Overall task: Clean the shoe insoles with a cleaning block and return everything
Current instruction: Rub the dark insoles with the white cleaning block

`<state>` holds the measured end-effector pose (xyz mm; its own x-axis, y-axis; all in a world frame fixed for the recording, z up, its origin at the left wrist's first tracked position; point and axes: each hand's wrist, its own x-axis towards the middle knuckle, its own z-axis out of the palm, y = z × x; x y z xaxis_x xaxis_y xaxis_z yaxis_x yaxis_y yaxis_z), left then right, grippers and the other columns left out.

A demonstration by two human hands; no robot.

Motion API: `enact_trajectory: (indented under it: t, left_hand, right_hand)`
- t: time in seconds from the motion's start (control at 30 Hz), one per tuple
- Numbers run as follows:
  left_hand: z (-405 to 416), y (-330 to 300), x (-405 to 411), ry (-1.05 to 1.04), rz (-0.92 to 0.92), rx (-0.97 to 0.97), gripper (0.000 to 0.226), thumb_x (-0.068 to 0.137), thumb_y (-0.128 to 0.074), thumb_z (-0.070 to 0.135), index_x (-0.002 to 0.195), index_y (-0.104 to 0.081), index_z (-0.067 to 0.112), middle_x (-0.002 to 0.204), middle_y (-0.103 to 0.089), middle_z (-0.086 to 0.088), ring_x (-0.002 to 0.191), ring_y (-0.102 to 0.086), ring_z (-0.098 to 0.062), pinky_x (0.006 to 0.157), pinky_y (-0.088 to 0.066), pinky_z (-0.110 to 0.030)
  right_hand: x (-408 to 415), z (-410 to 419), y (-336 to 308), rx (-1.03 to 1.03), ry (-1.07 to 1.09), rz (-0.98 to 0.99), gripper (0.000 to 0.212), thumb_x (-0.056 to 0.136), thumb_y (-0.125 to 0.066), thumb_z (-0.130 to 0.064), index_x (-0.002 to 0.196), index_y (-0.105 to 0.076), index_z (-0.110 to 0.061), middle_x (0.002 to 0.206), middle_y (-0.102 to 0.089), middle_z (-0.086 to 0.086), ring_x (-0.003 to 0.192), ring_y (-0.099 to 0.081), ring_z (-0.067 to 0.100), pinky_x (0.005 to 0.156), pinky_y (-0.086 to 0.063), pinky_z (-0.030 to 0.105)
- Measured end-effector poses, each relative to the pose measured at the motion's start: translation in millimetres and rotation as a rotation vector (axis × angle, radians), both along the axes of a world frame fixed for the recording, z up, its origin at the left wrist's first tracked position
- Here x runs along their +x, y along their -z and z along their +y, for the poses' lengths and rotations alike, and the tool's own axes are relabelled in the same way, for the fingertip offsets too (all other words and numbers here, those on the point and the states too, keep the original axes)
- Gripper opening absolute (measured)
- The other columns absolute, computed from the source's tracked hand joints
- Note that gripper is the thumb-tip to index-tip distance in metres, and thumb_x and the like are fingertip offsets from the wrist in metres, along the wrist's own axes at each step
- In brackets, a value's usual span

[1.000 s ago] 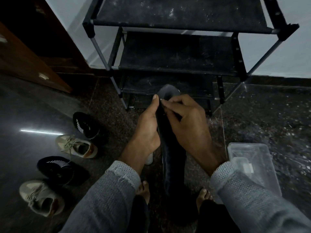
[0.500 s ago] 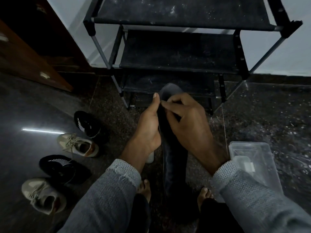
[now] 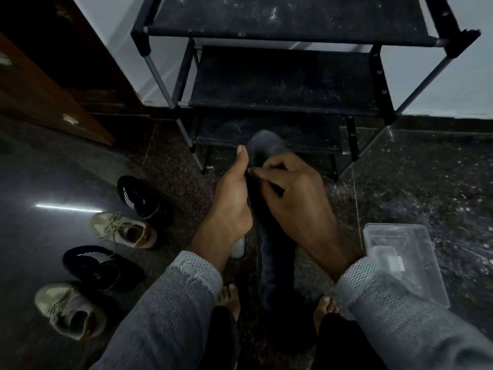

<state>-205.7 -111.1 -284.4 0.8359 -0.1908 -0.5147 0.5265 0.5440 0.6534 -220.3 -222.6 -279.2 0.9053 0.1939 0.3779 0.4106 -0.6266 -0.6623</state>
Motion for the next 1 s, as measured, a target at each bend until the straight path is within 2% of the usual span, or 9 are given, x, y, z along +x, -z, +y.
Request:
enact_trajectory:
  t: [0.1, 0.23, 0.37, 0.5, 0.67, 0.77, 0.9, 1.0]
  left_hand:
    - [-2, 0, 0, 0.021, 0.021, -0.051, 0.06, 0.098, -0.033, 0.056, 0.117, -0.065, 0.01, 0.118, -0.068, -0.014, 0.108, -0.067, -0.025, 0.088, -0.052, -0.035]
    - [-3, 1, 0, 0.025, 0.006, -0.07, 0.058, 0.1, -0.031, 0.054, 0.118, -0.064, 0.011, 0.119, -0.068, -0.013, 0.109, -0.066, -0.025, 0.087, -0.053, -0.036]
    - [0, 2, 1, 0.001, -0.003, -0.029, 0.058, 0.1, -0.031, 0.054, 0.119, -0.064, 0.01, 0.121, -0.068, -0.011, 0.112, -0.065, -0.022, 0.09, -0.051, -0.033]
    - [1, 2, 1, -0.026, -0.014, 0.02, 0.055, 0.099, -0.035, 0.053, 0.105, -0.07, 0.011, 0.109, -0.073, -0.01, 0.102, -0.069, -0.02, 0.083, -0.054, -0.03]
    - [-7, 0, -2, 0.024, 0.019, -0.032, 0.056, 0.099, -0.034, 0.053, 0.122, -0.063, 0.01, 0.121, -0.067, -0.013, 0.112, -0.064, -0.025, 0.095, -0.05, -0.037]
    - [-11, -1, -3, 0.042, -0.002, -0.033, 0.05, 0.1, -0.034, 0.049, 0.116, -0.065, 0.013, 0.113, -0.07, -0.011, 0.103, -0.068, -0.023, 0.09, -0.054, -0.034]
    - [-7, 0, -2, 0.017, -0.004, -0.03, 0.051, 0.101, -0.034, 0.049, 0.118, -0.065, 0.012, 0.115, -0.07, -0.011, 0.106, -0.067, -0.022, 0.087, -0.055, -0.033]
    - [-2, 1, -1, -0.003, -0.007, -0.007, 0.054, 0.1, -0.034, 0.051, 0.111, -0.067, 0.01, 0.112, -0.071, -0.011, 0.106, -0.067, -0.022, 0.086, -0.053, -0.031]
  right_hand:
    - [9, -9, 2, -0.006, 0.092, 0.015, 0.018, 0.089, -0.063, -0.009, 0.103, -0.074, -0.007, 0.097, -0.064, 0.008, 0.085, -0.063, 0.018, 0.076, -0.056, 0.032]
    - [19, -13, 2, 0.038, 0.175, 0.04, 0.017, 0.092, -0.062, -0.011, 0.104, -0.074, -0.007, 0.097, -0.064, 0.008, 0.083, -0.063, 0.015, 0.077, -0.055, 0.03]
    - [6, 2, 0, 0.085, 0.069, 0.04, 0.02, 0.09, -0.062, -0.007, 0.106, -0.073, -0.008, 0.098, -0.065, 0.007, 0.087, -0.063, 0.014, 0.08, -0.053, 0.023]
    - [1, 6, 1, 0.035, 0.019, 0.015, 0.021, 0.087, -0.062, -0.006, 0.105, -0.074, -0.008, 0.097, -0.065, 0.007, 0.087, -0.063, 0.017, 0.077, -0.056, 0.032]
    - [20, -10, 0, 0.056, 0.182, 0.039, 0.016, 0.092, -0.063, -0.014, 0.102, -0.074, -0.009, 0.093, -0.064, 0.005, 0.082, -0.062, 0.013, 0.076, -0.054, 0.029]
    - [29, -16, -2, 0.091, 0.225, 0.061, 0.017, 0.093, -0.062, -0.014, 0.104, -0.074, -0.008, 0.096, -0.064, 0.004, 0.085, -0.062, 0.013, 0.077, -0.054, 0.027]
    - [18, -7, -1, 0.106, 0.096, 0.035, 0.018, 0.091, -0.063, -0.008, 0.106, -0.073, -0.008, 0.097, -0.064, 0.005, 0.087, -0.061, 0.01, 0.079, -0.05, 0.016]
    - [9, -2, 3, 0.063, -0.014, 0.012, 0.02, 0.088, -0.064, -0.002, 0.105, -0.074, -0.006, 0.099, -0.066, 0.006, 0.089, -0.062, 0.011, 0.081, -0.051, 0.018]
